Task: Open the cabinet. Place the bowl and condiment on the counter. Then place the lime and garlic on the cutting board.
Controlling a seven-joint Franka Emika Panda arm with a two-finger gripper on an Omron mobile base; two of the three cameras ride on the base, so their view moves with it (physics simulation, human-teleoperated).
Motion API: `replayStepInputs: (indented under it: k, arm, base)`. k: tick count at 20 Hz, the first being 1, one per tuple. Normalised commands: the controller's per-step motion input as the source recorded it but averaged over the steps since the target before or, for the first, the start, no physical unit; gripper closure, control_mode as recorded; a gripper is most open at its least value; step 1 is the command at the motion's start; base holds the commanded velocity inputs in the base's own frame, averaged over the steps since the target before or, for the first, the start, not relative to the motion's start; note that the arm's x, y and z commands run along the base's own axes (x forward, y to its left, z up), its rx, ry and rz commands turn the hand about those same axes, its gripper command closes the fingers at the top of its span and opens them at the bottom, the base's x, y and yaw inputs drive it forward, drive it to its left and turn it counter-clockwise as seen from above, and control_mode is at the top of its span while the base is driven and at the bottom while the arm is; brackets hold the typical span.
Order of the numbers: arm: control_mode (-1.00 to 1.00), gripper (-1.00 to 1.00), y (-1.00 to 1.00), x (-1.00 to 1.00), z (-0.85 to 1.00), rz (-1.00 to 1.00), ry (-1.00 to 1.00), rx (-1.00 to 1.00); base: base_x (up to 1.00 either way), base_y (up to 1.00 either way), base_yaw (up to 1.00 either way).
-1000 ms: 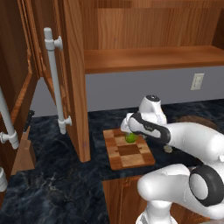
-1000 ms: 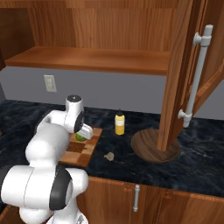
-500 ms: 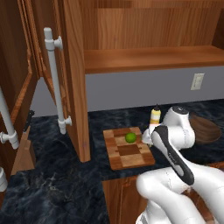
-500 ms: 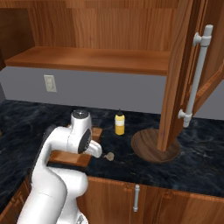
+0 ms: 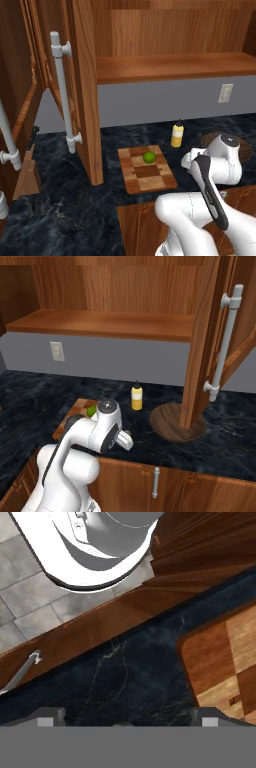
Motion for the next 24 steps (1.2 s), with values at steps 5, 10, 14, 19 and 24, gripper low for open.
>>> replayStepInputs:
  k: [5, 10, 14, 19, 24]
  arm:
    - [-1.0, -1.0, -0.02, 0.7, 0.0, -0.05, 0.05, -0.04]
    - [-1.0, -1.0, 0.0, 0.54, -0.03, 0.0, 0.06, -0.05]
    - [-1.0, -1.0, 0.0, 0.18, -0.23, 0.0, 0.11, -0.03]
    - [-1.0, -1.0, 0.0, 0.03, -0.36, 0.0, 0.11, 0.0]
    - [-1.0, -1.0, 0.0, 0.06, -0.31, 0.0, 0.08, 0.0]
  base:
    - [0.0, 0.0, 0.0]
    - [0.0, 0.0, 0.0]
    - [0.0, 0.0, 0.0]
    - [0.0, 0.0, 0.0]
    - [0.0, 0.0, 0.0]
